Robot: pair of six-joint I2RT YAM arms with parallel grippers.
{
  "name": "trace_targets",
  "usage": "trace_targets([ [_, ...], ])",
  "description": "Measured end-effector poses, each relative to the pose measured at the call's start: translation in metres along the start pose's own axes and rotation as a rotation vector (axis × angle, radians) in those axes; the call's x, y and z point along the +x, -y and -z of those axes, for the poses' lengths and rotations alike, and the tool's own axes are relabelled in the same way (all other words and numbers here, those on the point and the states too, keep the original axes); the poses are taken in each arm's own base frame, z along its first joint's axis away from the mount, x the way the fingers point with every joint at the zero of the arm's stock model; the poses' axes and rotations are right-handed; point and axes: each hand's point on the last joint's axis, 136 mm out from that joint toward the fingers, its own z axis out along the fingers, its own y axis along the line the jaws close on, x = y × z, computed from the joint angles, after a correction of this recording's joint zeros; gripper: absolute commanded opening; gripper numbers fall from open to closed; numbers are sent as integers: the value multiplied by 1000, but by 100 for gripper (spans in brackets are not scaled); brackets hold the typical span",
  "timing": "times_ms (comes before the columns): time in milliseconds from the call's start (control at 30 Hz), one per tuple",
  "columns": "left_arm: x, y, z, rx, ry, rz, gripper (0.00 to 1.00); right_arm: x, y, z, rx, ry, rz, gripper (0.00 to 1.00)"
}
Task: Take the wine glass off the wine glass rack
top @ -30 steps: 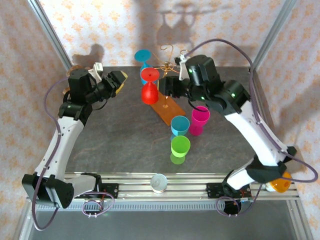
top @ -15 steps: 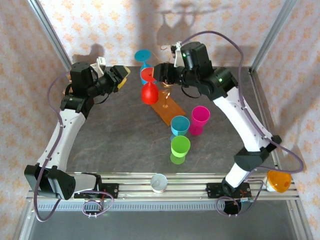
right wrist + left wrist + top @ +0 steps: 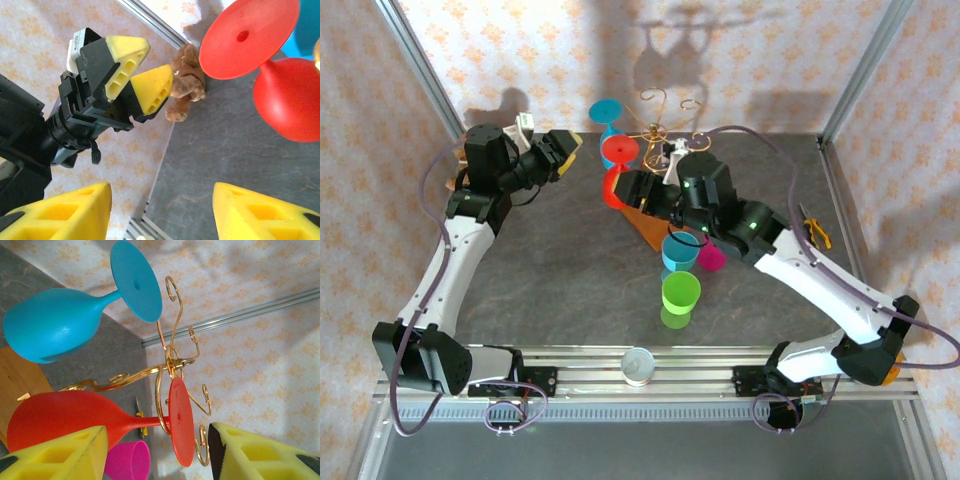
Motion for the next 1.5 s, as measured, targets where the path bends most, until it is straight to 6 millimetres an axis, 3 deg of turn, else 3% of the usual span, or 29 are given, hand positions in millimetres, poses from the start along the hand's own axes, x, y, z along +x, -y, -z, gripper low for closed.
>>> trace_targets([
  [200, -1, -1, -2, 2, 1, -4, 53, 10, 13, -21, -16, 74, -109, 49],
  [733, -7, 10, -2, 42, 25, -38, 52, -25, 6, -21, -84, 316, -273, 45],
  [1067, -9, 12, -1, 52, 31, -44, 52, -20, 17, -36, -62, 320, -325, 41],
  [1500, -7, 7, -3, 54, 32, -28, 52, -21, 26, -40, -47, 348, -352, 35],
])
